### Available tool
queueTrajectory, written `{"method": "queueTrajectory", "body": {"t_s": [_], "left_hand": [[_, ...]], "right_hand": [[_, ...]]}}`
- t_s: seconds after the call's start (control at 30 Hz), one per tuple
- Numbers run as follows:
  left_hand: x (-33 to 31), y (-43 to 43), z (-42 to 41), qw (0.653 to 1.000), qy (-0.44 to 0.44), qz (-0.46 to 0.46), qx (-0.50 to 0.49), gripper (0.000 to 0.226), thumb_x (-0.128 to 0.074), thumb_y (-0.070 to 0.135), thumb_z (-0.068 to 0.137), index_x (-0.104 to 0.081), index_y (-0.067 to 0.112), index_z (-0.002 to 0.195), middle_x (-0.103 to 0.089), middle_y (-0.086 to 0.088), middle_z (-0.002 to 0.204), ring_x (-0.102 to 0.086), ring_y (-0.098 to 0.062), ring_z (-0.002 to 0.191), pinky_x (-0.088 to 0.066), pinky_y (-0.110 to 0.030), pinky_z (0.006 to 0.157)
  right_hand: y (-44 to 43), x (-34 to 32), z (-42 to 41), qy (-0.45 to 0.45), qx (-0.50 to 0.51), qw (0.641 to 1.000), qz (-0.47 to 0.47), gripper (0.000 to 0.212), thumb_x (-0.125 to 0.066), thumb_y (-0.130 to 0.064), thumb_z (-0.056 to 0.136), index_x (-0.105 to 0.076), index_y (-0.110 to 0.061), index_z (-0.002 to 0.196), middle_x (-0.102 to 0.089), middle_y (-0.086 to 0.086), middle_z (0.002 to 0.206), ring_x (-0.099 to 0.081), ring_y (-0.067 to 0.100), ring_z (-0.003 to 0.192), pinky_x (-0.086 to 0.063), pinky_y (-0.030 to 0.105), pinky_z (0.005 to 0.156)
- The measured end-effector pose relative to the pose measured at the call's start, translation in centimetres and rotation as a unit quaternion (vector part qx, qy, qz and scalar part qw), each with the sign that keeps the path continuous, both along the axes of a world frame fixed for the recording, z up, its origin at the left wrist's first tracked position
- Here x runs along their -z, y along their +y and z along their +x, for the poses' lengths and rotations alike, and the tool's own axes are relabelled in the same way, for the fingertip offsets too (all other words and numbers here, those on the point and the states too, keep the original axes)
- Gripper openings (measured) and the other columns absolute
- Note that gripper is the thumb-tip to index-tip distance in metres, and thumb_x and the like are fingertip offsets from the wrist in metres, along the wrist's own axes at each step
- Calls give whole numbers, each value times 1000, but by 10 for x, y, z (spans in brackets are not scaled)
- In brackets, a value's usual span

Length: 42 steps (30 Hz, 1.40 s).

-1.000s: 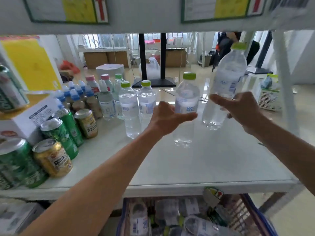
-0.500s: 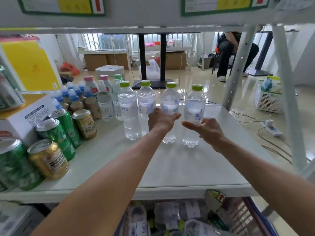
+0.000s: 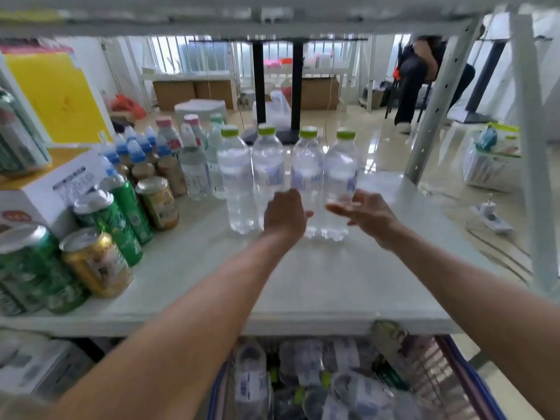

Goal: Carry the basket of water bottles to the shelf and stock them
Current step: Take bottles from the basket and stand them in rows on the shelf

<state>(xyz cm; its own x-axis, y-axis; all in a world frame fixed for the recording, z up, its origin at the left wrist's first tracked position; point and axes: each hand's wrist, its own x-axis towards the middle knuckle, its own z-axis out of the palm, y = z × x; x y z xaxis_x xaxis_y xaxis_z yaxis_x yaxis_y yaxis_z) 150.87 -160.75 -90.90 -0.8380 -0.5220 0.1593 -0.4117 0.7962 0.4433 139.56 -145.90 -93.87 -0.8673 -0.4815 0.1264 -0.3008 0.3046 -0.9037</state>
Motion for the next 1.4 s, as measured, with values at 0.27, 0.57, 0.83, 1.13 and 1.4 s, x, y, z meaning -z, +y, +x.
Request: {"method": "queueTrajectory", "body": {"t_s": [0.27, 0.57, 0.83, 1.13, 1.4], "left_hand": [[13, 6, 15, 997, -29, -73, 12, 45, -65, 44, 95, -62, 5, 119, -65, -20, 118, -64, -41, 111, -51, -42, 89], [93, 50, 190, 956, -162, 194, 149, 21, -63, 21, 91, -64, 13, 72, -70, -1, 65, -67, -16, 57, -52, -27, 55], [180, 57, 206, 878, -389, 277, -36, 25, -53, 36, 98, -50, 13, 109, -65, -7, 106, -72, -23, 87, -56, -30, 61], [176, 70, 191, 887, -454, 17, 80, 28, -50, 30, 97, -67, 13, 110, -63, -5, 96, -66, -24, 88, -49, -30, 67], [196, 63, 212, 943, -314, 106, -20, 22, -51, 32, 100, -57, 15, 87, -60, -3, 90, -57, -18, 77, -35, -25, 53]], "right_hand": [[0, -10, 21, -26, -20, 997, 65, 39, -85, -33, 83, -61, -26, 111, -65, -11, 100, -65, 15, 102, -55, 28, 80], [103, -21, 160, -75, -243, 962, 99, 11, -75, -17, 90, -76, -6, 88, -76, 11, 75, -70, 20, 62, -53, 39, 60], [119, 114, 200, 5, -382, 757, 531, 40, -65, -16, 94, -64, -31, 132, -65, -6, 134, -62, 17, 120, -54, 34, 97], [106, 167, 226, 84, -445, 677, 581, 69, -67, -11, 91, -39, -16, 154, -45, 8, 152, -40, 31, 142, -30, 49, 118], [110, 184, 224, 71, -409, 704, 576, 70, -70, -9, 89, -41, -21, 151, -56, 8, 136, -51, 37, 125, -47, 49, 104]]}}
